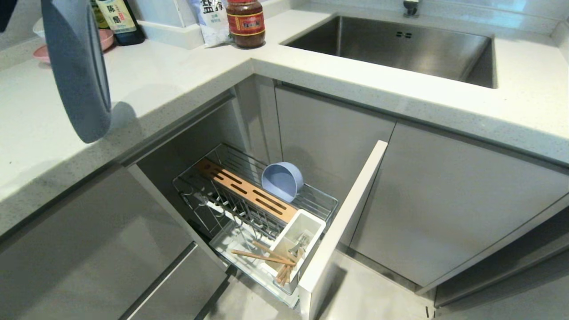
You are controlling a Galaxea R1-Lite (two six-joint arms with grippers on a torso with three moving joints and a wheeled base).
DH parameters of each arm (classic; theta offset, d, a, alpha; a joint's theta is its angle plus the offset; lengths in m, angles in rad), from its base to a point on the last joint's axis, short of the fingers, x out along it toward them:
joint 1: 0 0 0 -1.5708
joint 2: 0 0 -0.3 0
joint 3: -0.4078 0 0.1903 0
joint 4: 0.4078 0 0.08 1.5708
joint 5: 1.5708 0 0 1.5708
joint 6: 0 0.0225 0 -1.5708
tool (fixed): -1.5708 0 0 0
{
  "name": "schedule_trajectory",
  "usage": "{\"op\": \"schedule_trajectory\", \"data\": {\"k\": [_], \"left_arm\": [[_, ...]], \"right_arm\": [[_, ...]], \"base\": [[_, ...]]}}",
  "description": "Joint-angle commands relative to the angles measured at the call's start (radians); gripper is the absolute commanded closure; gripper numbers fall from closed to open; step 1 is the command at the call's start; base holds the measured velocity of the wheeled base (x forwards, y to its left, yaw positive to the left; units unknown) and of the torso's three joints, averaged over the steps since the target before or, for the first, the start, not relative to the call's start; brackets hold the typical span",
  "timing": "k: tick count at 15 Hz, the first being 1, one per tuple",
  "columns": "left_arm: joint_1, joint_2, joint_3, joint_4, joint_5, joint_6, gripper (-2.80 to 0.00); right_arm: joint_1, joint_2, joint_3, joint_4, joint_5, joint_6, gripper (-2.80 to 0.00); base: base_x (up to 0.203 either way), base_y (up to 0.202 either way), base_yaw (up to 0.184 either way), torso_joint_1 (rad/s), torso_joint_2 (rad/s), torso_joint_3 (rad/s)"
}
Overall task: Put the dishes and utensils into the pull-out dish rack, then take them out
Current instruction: Pick up the plate and place it in the cupboard
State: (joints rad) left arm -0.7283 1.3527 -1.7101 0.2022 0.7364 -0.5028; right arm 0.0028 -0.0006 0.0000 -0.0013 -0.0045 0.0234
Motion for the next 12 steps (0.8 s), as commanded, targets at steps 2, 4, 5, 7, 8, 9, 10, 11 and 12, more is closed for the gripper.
{"op": "schedule_trajectory", "data": {"k": [2,4,5,7,8,9,10,11,12], "left_arm": [[-0.122,-0.021,0.015,-0.062,0.003,-0.051,0.0],[-0.183,-0.017,0.038,-0.108,0.003,-0.056,0.0],[-0.208,-0.008,0.063,-0.137,0.003,-0.058,0.0],[-0.244,0.022,0.112,-0.176,0.002,-0.095,0.0],[-0.252,0.034,0.134,-0.18,0.001,-0.132,0.0],[-0.254,0.045,0.165,-0.181,-0.002,-0.164,0.0],[-0.255,0.062,0.185,-0.184,-0.012,-0.19,0.0],[-0.257,0.078,0.196,-0.19,-0.022,-0.213,0.0],[-0.257,0.094,0.214,-0.199,-0.033,-0.24,0.0]], "right_arm": [[0.0,-0.004,0.002,0.0,0.0,0.0,0.0],[0.0,-0.004,0.002,0.0,0.0,0.0,0.0],[0.0,-0.004,0.002,0.0,0.0,0.0,0.0],[0.0,-0.004,0.002,0.0,0.0,0.001,0.0],[0.0,-0.004,0.002,0.0,0.0,0.0,0.0],[0.0,-0.004,0.002,0.0,0.0,0.001,0.0],[0.0,-0.004,0.002,0.0,0.0,0.0,0.0],[0.0,-0.004,0.002,0.0,0.0,0.001,0.0],[0.0,-0.004,0.002,0.0,0.0,0.0,0.0]], "base": [[0.0,0.0,0.0,0.0,0.0,0.0],[0.0,0.0,0.0,0.0,0.0,0.0],[0.0,0.0,0.0,0.0,0.0,0.0],[0.0,0.0,0.0,0.0,0.0,0.0],[0.0,0.0,0.0,0.0,0.0,0.0],[0.0,0.0,0.0,0.0,0.0,0.0],[0.0,0.0,0.0,0.0,0.0,0.0],[0.0,0.0,0.0,0.0,0.0,0.0],[0.0,0.0,0.0,0.0,0.0,0.0]]}}
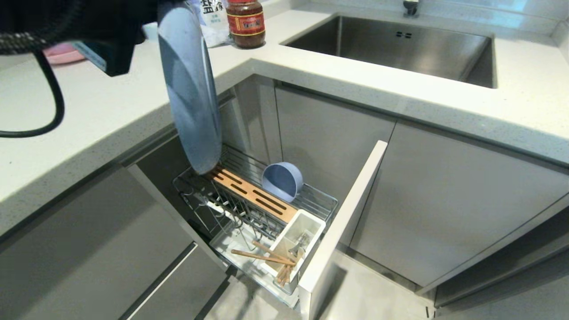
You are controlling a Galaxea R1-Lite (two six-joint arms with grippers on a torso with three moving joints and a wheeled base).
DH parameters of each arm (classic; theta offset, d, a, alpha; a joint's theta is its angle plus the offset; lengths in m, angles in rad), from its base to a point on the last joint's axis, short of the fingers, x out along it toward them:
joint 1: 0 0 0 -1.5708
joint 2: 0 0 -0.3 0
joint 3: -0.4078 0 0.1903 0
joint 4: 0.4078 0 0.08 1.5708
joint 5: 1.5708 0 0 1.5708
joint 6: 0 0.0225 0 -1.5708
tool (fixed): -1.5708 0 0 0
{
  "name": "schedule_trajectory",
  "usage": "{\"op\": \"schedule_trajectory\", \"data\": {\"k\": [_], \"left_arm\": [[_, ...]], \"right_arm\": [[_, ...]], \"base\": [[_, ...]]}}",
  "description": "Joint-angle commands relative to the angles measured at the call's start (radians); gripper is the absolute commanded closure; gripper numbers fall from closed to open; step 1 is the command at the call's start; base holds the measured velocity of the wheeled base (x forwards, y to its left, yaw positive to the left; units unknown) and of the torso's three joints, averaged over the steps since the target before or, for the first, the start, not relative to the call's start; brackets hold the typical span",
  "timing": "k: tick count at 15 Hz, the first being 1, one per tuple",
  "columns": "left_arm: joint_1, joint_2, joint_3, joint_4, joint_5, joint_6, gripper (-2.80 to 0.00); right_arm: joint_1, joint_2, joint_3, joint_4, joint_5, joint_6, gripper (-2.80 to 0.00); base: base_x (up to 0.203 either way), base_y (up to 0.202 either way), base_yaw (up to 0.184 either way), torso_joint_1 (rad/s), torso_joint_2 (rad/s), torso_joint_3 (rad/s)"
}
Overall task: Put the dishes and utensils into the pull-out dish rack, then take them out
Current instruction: Pick up the plate and place it in the cupboard
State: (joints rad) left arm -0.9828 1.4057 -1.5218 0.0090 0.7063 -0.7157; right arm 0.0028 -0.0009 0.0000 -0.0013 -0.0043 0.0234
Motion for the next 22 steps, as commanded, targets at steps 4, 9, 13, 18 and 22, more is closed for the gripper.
{"op": "schedule_trajectory", "data": {"k": [4,9,13,18,22], "left_arm": [[0.016,0.117,0.147,-0.12,-0.016,-0.096,0.0],[0.077,0.181,0.297,-0.362,-0.003,-0.141,0.0],[0.086,0.258,0.358,-0.535,0.089,-0.142,0.0],[0.085,0.353,0.395,-0.641,0.213,-0.175,0.0],[0.107,0.399,0.416,-0.645,0.317,-0.288,0.0]], "right_arm": [[0.0,-0.004,0.002,0.0,0.0,0.0,0.0],[0.0,-0.004,0.002,0.0,0.0,0.0,0.0],[0.0,-0.004,0.002,0.0,0.0,0.0,0.0],[0.0,-0.004,0.002,0.0,0.0,0.0,0.0],[0.0,-0.004,0.002,0.0,0.0,0.0,0.0]], "base": [[0.0,0.0,0.0,0.0,0.0,0.0],[0.0,0.0,0.0,0.0,0.0,0.0],[0.0,0.0,0.0,0.0,0.0,0.0],[0.0,0.0,0.0,0.0,0.0,0.0],[0.0,0.0,0.0,0.0,0.0,0.0]]}}
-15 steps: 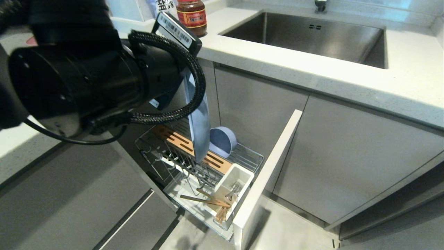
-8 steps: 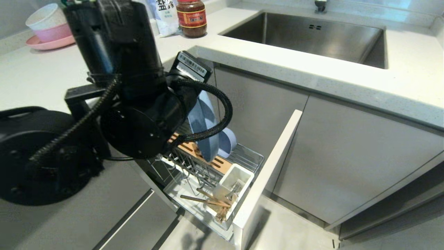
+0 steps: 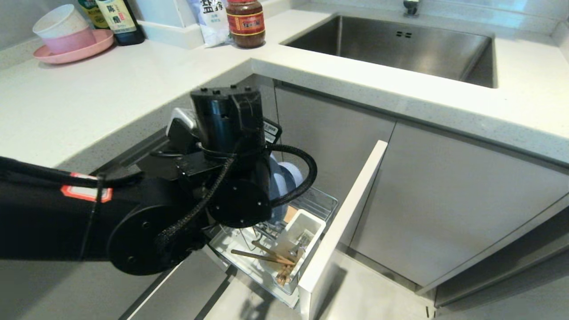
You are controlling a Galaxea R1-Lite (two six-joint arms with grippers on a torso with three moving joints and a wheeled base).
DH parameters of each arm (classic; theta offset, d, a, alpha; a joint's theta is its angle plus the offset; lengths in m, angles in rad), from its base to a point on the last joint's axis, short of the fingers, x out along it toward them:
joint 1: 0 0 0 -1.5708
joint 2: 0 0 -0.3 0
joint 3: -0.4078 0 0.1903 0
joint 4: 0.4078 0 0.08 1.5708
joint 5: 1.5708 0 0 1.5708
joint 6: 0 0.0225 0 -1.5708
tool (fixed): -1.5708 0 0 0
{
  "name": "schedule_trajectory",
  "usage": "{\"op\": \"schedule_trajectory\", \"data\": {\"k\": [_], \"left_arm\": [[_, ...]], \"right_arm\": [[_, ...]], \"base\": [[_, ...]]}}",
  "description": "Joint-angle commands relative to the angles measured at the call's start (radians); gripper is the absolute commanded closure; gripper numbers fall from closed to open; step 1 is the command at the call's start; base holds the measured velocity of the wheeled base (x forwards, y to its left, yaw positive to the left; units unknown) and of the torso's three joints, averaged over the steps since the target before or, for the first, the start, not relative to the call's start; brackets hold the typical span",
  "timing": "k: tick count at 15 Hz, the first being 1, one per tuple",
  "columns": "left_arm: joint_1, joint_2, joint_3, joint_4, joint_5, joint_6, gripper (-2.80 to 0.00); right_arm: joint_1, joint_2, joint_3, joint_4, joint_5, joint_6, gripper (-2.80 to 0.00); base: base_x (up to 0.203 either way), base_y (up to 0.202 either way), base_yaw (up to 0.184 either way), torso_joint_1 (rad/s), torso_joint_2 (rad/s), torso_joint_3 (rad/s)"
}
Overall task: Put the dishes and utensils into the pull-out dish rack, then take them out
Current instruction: Pick up the plate and place it in the cupboard
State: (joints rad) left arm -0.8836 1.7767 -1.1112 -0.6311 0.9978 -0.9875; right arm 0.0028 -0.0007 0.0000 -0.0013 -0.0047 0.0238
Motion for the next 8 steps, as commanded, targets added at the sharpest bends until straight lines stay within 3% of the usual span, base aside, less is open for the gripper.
{"op": "schedule_trajectory", "data": {"k": [1,8], "left_arm": [[0.012,0.029,0.005,-0.004,0.043,-0.027,0.0],[0.04,0.026,0.021,-0.004,0.146,-0.044,0.0]], "right_arm": [[0.0,-0.004,0.002,0.0,0.0,0.001,0.0],[0.0,-0.004,0.002,0.0,0.0,0.001,0.0]], "base": [[0.0,0.0,0.0,0.0,0.0,0.0],[0.0,0.0,0.0,0.0,0.0,0.0]]}}
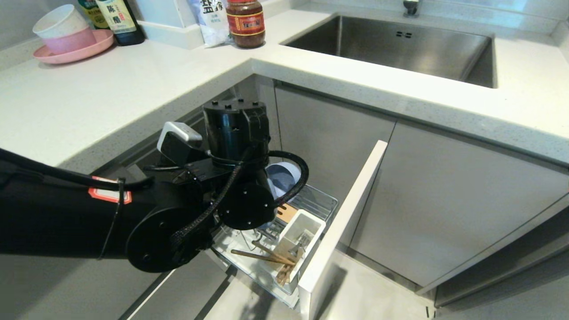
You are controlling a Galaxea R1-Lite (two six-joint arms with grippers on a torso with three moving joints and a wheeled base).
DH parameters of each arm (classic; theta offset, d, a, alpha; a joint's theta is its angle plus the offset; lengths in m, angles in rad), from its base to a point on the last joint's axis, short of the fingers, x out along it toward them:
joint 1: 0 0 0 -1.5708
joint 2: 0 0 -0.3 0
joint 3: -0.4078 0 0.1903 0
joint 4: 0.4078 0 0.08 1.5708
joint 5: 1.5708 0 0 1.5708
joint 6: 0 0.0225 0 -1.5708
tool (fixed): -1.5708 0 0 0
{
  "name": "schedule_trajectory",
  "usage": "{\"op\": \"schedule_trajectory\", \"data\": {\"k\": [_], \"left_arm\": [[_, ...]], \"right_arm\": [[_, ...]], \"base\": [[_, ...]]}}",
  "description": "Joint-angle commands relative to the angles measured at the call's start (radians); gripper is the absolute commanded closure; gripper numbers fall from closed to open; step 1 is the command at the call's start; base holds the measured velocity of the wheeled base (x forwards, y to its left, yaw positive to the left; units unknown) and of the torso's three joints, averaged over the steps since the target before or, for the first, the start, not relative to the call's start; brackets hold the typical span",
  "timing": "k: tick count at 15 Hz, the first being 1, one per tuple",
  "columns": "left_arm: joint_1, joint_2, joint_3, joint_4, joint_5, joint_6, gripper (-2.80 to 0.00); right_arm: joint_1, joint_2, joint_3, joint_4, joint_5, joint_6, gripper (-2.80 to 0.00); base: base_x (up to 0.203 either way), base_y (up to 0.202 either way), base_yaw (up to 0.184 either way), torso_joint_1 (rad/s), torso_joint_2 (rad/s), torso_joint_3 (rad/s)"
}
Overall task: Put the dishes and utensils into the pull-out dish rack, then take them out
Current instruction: Pick up the plate and place it in the cupboard
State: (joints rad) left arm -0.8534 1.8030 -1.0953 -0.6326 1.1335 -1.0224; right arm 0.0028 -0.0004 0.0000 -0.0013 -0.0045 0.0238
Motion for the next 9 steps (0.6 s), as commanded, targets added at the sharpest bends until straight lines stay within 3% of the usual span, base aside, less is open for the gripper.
{"op": "schedule_trajectory", "data": {"k": [1,9], "left_arm": [[0.017,-0.001,0.01,-0.004,0.011,-0.011,0.0],[0.047,0.043,0.021,-0.001,0.006,-0.084,0.0]], "right_arm": [[0.0,-0.004,0.002,0.0,0.0,0.0,0.0],[0.0,-0.004,0.002,0.0,0.0,0.001,0.0]], "base": [[0.0,0.0,0.0,0.0,0.0,0.0],[0.0,0.0,0.0,0.0,0.0,0.0]]}}
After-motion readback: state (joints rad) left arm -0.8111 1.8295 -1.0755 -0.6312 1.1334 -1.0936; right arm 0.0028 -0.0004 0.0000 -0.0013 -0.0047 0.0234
